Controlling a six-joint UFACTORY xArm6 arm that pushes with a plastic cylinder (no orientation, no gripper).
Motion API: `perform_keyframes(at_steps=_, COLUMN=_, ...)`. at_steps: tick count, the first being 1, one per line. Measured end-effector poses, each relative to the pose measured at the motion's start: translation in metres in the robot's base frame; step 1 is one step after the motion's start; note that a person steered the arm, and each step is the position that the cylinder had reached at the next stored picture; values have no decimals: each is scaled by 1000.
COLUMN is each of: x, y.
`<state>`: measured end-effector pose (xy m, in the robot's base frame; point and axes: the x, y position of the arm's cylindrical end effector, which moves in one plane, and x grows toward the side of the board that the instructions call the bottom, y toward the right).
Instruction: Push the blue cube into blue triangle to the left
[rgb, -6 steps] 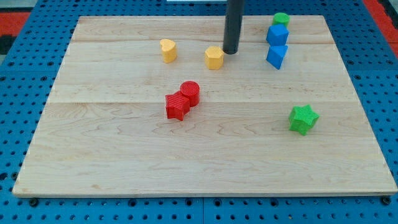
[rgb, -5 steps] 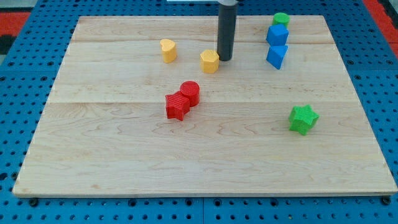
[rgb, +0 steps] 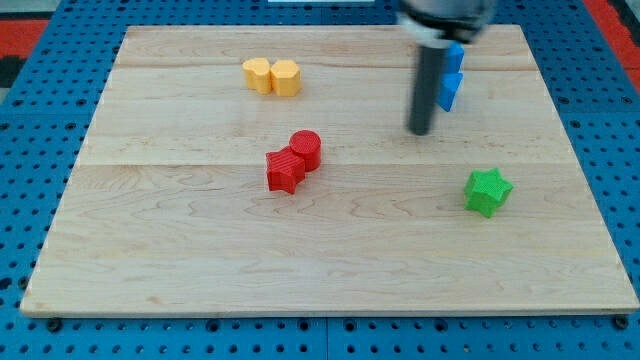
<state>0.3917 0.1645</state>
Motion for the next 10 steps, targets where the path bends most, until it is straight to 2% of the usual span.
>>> perform_keyframes(at_steps=1, x=-36, y=41)
perform_keyframes(at_steps=3, x=-73, y=77)
perform_keyframes(at_steps=4, x=-115, y=76)
perform_keyframes(at_steps=5, x=-149, y=63)
perform_keyframes(at_steps=8, x=-141, y=-45)
perform_keyframes(at_steps=9, x=-154, y=-82)
perform_keyframes(at_steps=10, x=-138, y=-98)
